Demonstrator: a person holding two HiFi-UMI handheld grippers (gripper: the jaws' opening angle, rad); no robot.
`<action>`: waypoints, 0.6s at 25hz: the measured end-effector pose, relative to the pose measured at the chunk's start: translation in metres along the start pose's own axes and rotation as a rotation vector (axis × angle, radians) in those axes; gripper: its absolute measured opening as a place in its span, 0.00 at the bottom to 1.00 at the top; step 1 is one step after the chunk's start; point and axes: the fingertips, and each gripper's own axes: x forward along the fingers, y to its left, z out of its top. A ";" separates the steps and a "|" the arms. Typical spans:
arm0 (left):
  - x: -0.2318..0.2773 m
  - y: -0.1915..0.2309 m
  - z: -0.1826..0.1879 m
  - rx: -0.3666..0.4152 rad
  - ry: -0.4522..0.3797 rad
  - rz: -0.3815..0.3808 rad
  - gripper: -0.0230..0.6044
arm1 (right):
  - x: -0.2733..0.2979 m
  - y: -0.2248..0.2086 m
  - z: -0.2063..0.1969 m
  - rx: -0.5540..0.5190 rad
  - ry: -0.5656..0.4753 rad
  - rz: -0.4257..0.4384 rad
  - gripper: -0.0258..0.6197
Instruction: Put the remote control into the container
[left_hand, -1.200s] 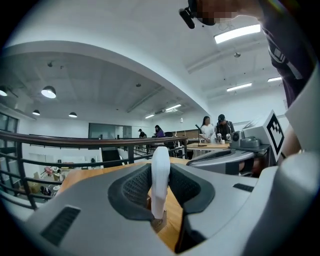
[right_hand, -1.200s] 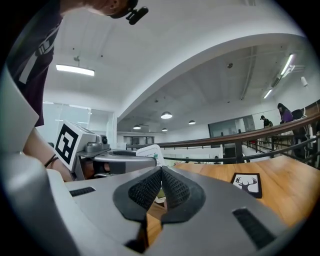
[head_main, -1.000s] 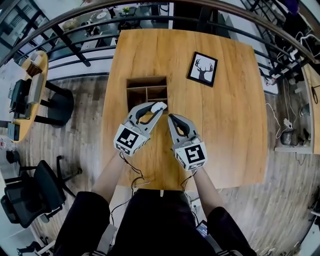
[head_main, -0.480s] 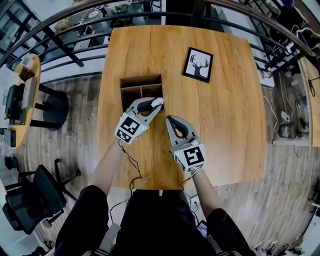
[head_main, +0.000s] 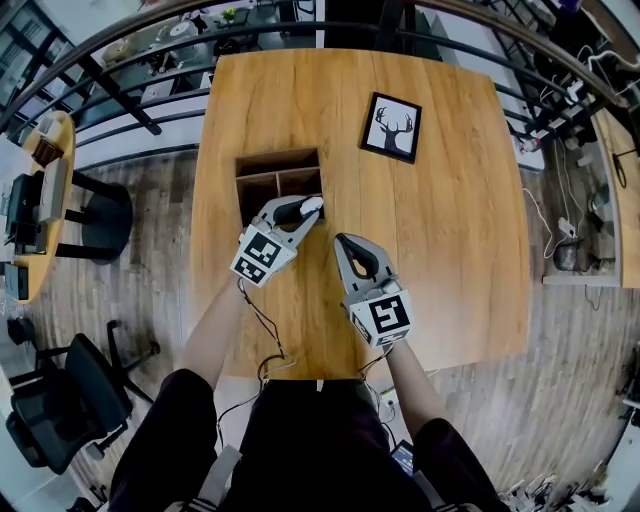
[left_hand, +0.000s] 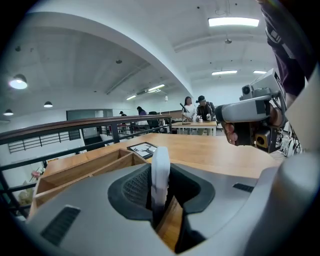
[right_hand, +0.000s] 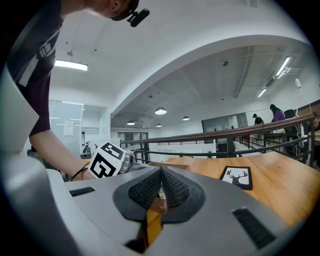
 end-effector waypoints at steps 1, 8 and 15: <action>0.002 -0.001 0.000 0.015 0.009 0.002 0.21 | 0.000 -0.001 0.000 -0.001 0.001 0.000 0.07; 0.006 0.000 -0.003 0.036 0.035 0.048 0.21 | -0.001 0.001 -0.001 0.002 0.000 0.000 0.07; 0.003 -0.007 0.000 0.041 0.017 0.060 0.26 | -0.008 -0.001 0.001 -0.003 -0.003 -0.011 0.07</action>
